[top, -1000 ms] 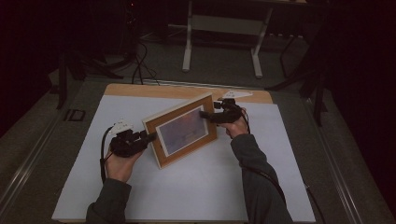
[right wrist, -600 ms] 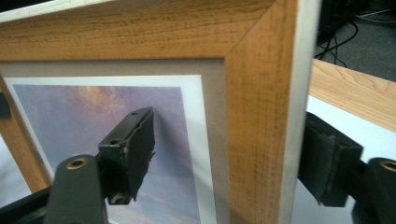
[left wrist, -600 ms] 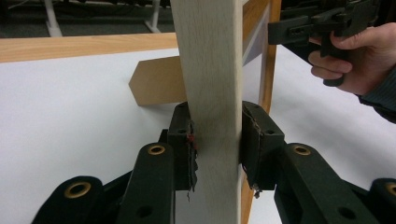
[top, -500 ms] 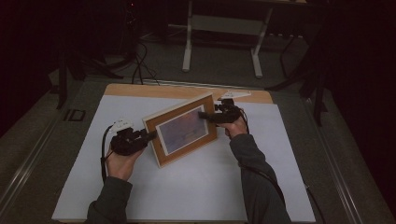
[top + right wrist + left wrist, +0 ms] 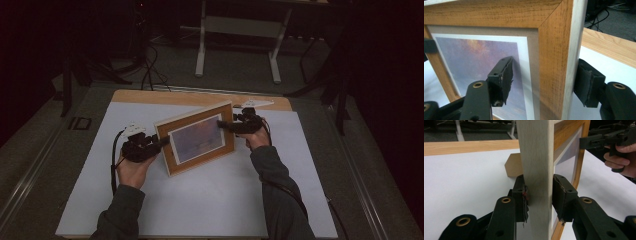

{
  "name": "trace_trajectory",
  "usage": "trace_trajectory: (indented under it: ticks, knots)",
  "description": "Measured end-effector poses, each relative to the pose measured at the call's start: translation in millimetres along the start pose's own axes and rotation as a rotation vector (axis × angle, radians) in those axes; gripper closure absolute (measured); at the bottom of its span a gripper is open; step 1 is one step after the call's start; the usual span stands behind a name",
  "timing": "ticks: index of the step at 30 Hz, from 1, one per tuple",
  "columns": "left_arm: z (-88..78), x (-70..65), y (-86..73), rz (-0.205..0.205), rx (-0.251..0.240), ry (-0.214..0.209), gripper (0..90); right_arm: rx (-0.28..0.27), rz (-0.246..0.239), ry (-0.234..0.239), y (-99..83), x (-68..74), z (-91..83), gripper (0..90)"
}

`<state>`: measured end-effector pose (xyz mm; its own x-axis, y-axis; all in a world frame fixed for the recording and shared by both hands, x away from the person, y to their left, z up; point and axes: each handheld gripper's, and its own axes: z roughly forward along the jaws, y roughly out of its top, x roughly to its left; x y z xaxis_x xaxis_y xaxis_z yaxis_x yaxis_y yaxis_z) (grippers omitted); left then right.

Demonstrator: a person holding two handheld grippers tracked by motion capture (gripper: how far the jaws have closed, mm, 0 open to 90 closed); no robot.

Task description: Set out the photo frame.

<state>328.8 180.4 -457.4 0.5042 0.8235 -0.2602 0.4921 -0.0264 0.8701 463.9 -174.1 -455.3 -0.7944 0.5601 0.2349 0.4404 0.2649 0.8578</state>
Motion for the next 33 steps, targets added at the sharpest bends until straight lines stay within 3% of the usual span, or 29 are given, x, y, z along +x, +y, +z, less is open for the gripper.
trace_trajectory:
  ticks: [15, 24, 33]
  knots:
    - [11.9, 7.1, 5.4, 0.025, 0.002, -0.055, 66.1, 0.016, -0.018, -0.037, -7.9, 0.8, -17.6, 43.6]
    - [20.9, 9.2, 12.1, 0.056, 0.015, -0.06, 64.4, 0.013, -0.017, -0.065, -12.1, 1.3, -26.4, 46.7]
    - [29.4, 10.2, 16.5, 0.059, 0.017, -0.069, 62.1, 0.001, -0.014, -0.08, -19.1, 1.4, -36.1, 50.7]
